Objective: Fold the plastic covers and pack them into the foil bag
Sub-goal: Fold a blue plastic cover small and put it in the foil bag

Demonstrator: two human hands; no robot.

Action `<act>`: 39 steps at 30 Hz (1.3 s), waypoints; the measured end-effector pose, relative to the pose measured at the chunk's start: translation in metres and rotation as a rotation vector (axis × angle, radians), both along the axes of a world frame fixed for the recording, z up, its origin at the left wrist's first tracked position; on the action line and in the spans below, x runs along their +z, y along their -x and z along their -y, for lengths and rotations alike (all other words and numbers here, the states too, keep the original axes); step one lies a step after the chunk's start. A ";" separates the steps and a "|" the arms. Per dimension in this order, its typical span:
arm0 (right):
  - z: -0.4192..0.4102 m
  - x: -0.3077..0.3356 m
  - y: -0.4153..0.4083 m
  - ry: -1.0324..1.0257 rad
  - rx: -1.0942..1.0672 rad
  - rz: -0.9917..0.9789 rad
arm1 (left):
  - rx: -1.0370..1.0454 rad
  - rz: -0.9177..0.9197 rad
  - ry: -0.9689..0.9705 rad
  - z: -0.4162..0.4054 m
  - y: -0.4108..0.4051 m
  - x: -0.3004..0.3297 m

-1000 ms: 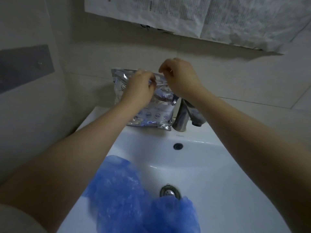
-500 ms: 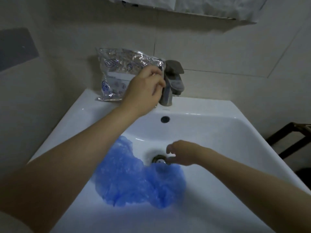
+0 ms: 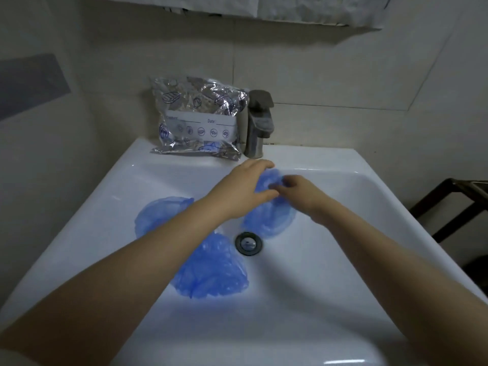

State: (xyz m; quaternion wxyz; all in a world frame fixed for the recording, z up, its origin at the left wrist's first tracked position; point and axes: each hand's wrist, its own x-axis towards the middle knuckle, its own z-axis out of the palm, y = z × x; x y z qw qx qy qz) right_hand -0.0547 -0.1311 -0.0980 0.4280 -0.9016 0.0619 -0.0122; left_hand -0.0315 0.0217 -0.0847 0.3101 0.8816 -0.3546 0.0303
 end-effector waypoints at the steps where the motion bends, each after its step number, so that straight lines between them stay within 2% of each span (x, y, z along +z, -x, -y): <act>1: 0.001 0.005 0.003 -0.144 -0.010 0.022 | 0.048 -0.035 -0.030 0.001 -0.001 -0.004; 4: 0.008 0.012 0.017 -0.348 0.020 0.030 | 0.174 -0.072 -0.091 0.004 -0.002 -0.017; 6: 0.012 0.010 0.027 -0.561 0.047 0.037 | 0.201 -0.146 0.012 0.003 -0.001 -0.026; 8: 0.016 0.005 0.034 -0.809 0.029 0.055 | 0.188 -0.309 0.155 0.002 -0.003 -0.038; 10: 0.020 0.000 0.038 -0.894 0.001 0.059 | 0.186 -0.471 0.269 -0.002 -0.004 -0.046; 13: 0.023 0.001 0.042 -0.898 0.008 0.080 | 0.199 -0.596 0.465 -0.007 -0.008 -0.047; 16: 0.025 0.001 0.040 -0.903 -0.078 0.104 | 0.171 -0.848 0.742 -0.010 -0.012 -0.041; 18: 0.030 -0.005 0.036 -0.698 -0.120 0.071 | 0.098 -0.983 0.917 -0.010 -0.010 -0.036; 20: 0.036 -0.013 0.035 -0.383 -0.124 -0.065 | 0.025 -1.009 0.973 -0.009 -0.007 -0.033; 22: 0.037 -0.016 0.038 -0.164 -0.111 -0.205 | -0.034 -0.954 0.949 -0.008 -0.002 -0.031; 23: 0.036 -0.016 0.038 -0.164 -0.130 -0.213 | -0.049 -0.917 0.904 -0.008 0.001 -0.030; 25: 0.034 -0.015 0.036 -0.164 -0.219 -0.040 | -0.004 -0.782 0.738 -0.008 0.003 -0.030; 27: 0.033 -0.011 0.033 0.040 -0.321 0.217 | 0.052 -0.570 0.501 -0.010 0.004 -0.032; 28: 0.030 -0.006 0.035 0.073 -0.308 0.325 | 0.053 -0.452 0.390 -0.011 0.006 -0.032; 30: 0.022 0.001 0.042 0.051 -0.103 0.486 | 0.025 -0.205 0.213 -0.010 0.009 -0.032; 33: 0.008 0.000 0.047 0.178 0.286 0.598 | 0.001 0.068 -0.030 -0.007 0.019 -0.024; 36: 0.002 -0.006 0.044 0.273 0.387 0.548 | 0.001 0.131 -0.196 -0.004 0.025 -0.022; 39: 0.003 -0.009 0.048 0.438 0.283 0.529 | 0.020 0.001 -0.261 -0.005 0.025 -0.024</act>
